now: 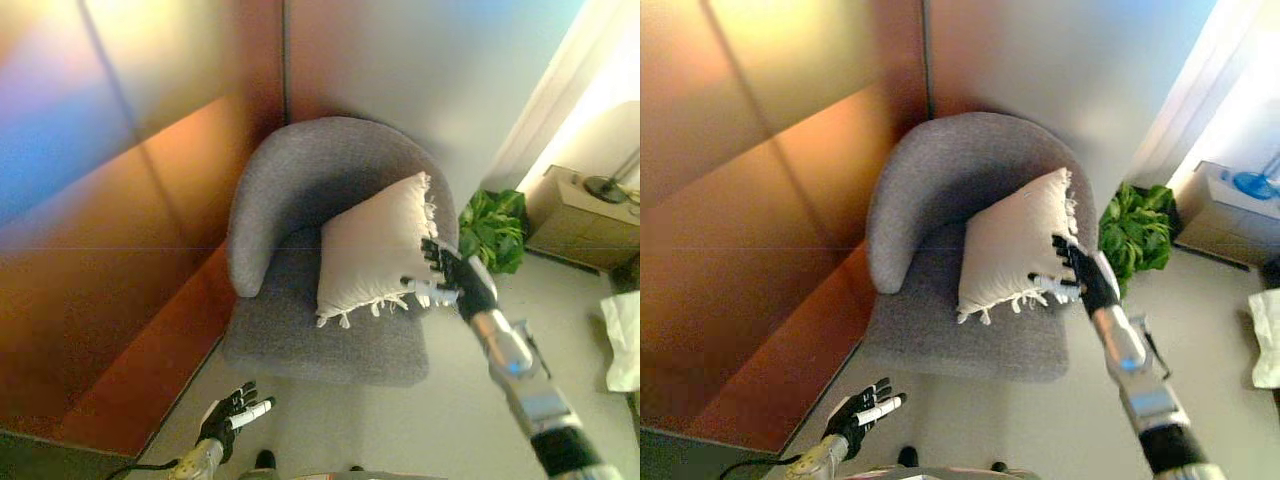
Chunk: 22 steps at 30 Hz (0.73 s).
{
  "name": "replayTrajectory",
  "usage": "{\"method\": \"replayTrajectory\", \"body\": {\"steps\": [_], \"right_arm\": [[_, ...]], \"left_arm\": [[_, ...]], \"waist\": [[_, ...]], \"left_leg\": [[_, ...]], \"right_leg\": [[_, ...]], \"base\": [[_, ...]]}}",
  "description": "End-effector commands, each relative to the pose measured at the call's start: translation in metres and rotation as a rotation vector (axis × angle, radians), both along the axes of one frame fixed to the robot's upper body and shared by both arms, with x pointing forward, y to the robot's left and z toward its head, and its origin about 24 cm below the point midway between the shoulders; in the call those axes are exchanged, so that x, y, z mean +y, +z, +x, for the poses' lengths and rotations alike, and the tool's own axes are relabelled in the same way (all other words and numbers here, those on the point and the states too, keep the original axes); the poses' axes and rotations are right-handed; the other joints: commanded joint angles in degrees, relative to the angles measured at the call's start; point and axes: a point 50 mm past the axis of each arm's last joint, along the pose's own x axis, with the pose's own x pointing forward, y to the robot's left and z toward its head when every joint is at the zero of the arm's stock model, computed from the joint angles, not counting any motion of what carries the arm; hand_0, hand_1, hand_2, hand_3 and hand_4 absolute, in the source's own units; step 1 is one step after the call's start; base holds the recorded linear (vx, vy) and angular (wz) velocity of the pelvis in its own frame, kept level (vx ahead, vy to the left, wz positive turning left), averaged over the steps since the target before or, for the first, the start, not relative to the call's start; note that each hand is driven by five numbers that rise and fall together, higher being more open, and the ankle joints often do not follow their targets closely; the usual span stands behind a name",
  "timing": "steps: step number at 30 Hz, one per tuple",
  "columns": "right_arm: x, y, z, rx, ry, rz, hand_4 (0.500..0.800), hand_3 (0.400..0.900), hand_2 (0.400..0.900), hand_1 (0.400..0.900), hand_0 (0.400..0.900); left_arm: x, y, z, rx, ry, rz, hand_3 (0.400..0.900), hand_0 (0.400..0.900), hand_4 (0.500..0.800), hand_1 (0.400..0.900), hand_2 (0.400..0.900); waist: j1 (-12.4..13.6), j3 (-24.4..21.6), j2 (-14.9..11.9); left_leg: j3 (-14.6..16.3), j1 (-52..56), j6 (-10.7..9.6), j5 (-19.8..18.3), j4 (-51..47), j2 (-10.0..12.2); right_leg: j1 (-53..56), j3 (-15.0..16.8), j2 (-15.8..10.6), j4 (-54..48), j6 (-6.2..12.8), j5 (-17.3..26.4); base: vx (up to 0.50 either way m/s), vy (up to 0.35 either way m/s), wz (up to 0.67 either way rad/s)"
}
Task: Pick up the pillow and put it on the sofa.
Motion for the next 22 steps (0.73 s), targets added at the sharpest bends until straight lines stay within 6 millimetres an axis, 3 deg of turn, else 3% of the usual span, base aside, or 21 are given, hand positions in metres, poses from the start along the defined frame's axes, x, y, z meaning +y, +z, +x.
{"method": "replayTrajectory", "body": {"steps": [1, 10, 14, 22], "right_arm": [[0.002, 0.022, 0.01, -0.223, -0.098, -0.018, 0.8, 0.9, 0.9, 0.9, 0.9], [-0.002, -0.076, -0.027, 0.23, -0.291, -0.064, 0.8, 0.9, 0.9, 0.9, 0.9], [-0.01, -0.126, -0.066, 0.546, -0.381, 0.002, 0.8, 0.9, 0.9, 0.9, 0.9], [-0.012, -0.154, -0.106, 0.765, -0.488, 0.058, 0.8, 0.9, 0.9, 0.9, 0.9]], "left_arm": [[0.008, 0.016, 0.028, -0.156, 0.022, 0.039, 0.9, 0.9, 0.8, 0.9, 0.9], [-0.001, 0.015, 0.035, -0.162, -0.007, 0.004, 0.9, 0.9, 0.8, 0.9, 0.9], [-0.004, 0.014, 0.041, -0.161, -0.032, -0.004, 0.9, 0.9, 0.8, 0.9, 0.9], [-0.001, 0.014, 0.043, -0.163, -0.058, -0.013, 0.9, 0.9, 0.8, 0.9, 0.9]], "waist": [[-0.68, -2.72, 0.14], [-0.1, -2.95, 0.93], [1.35, -3.09, 1.14], [2.61, -3.29, 1.39]], "left_leg": [[0.63, 2.17, 1.0, -7.64, 0.66, -1.63], [0.01, 2.29, 1.28, -8.09, 0.79, -2.49], [-0.63, 2.21, 1.63, -8.08, 0.7, -2.75], [-1.71, 2.65, 2.2, -8.1, 0.66, -3.29]], "right_leg": [[-2.2, -0.89, 0.66, 5.56, 1.52, -3.4], [-1.83, -1.09, 0.32, 5.04, 1.73, -3.16], [-1.64, -1.5, 0.34, 5.08, 1.66, -3.2], [-1.08, -1.79, 0.73, 5.4, 1.46, -3.35]], "base": [[-0.04, 0.029, -0.12], [-0.02, 0.025, -0.05], [0.0, 0.0, 0.02], [0.01, -0.004, 0.07]]}}
